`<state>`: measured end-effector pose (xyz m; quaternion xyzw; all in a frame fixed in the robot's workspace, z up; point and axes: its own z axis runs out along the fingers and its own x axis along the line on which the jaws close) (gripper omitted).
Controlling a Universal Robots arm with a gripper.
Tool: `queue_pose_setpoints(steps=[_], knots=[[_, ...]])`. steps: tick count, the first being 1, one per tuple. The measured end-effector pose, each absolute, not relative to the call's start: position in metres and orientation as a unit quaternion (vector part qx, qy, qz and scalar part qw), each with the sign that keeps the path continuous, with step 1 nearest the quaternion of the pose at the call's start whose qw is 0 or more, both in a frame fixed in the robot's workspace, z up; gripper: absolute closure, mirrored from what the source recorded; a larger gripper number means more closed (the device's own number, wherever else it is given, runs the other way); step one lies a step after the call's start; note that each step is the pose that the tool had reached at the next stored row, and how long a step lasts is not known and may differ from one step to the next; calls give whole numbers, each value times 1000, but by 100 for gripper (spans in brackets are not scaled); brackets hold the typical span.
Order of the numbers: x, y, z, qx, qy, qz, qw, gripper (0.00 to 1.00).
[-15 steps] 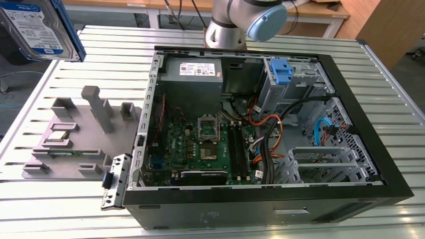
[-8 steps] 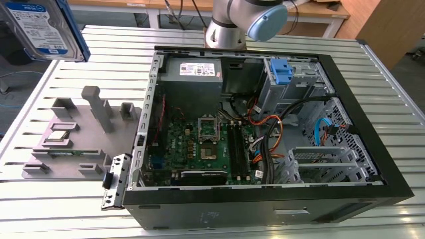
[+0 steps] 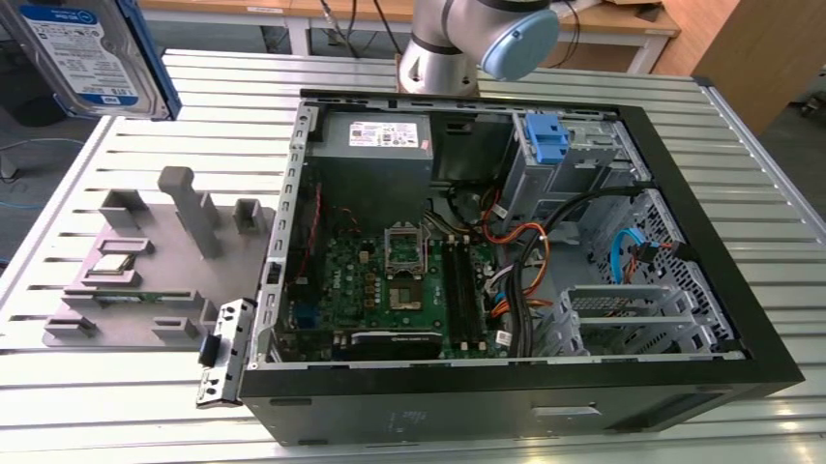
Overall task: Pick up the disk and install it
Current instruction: 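Pick up the disk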
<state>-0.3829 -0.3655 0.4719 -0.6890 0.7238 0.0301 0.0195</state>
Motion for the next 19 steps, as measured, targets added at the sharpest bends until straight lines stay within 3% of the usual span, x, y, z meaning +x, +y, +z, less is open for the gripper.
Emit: queue_pose_setpoints(steps=[19], knots=[[-380,-366,475,-689,724,30,19,65]])
